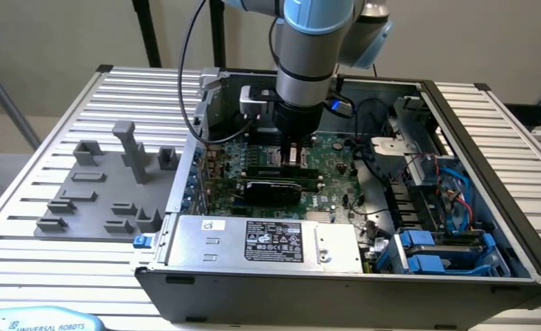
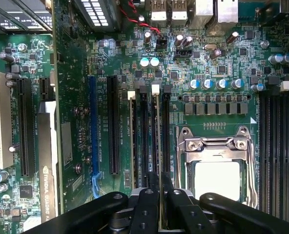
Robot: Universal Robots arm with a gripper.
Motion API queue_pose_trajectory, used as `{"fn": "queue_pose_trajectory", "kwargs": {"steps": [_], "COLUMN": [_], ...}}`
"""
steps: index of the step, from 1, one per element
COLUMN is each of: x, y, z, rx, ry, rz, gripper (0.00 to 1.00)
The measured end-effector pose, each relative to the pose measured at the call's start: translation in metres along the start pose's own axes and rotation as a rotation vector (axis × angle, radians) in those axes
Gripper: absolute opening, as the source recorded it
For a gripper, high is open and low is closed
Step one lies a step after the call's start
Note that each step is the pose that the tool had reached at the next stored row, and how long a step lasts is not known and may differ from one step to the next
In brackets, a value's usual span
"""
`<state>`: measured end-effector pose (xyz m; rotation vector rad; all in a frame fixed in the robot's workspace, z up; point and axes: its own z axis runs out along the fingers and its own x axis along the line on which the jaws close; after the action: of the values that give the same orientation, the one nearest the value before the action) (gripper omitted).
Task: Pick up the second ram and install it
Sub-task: 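Insert the second ram into the second slot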
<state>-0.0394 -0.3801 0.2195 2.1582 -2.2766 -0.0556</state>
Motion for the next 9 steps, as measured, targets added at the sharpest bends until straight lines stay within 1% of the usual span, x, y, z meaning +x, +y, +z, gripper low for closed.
{"fn": "queue_pose_trajectory", "kwargs": {"steps": [2, 3, 4, 5, 7, 9], "x": [-0.0001, -0.0001, -0.0001, -0.0001, -0.0001, -0.0002], "y": [0.0000, 0.0000, 0.0000, 0.0000, 0.0001, 0.0003], "z": [0.0002, 0.0002, 0.0002, 0.0002, -0.0016, -0.0079], "rx": [0.0000, 0.0000, 0.0000, 0.0000, 0.0001, -0.0001], "ry": [-0.0003, -0.0002, -0.0002, -0.0001, -0.0006, -0.0008], "rz": [0.000, 0.000, 0.000, 0.000, 0.000, 0.000], "gripper": [0.15, 0.21, 0.21, 0.28, 0.28, 0.28]}}
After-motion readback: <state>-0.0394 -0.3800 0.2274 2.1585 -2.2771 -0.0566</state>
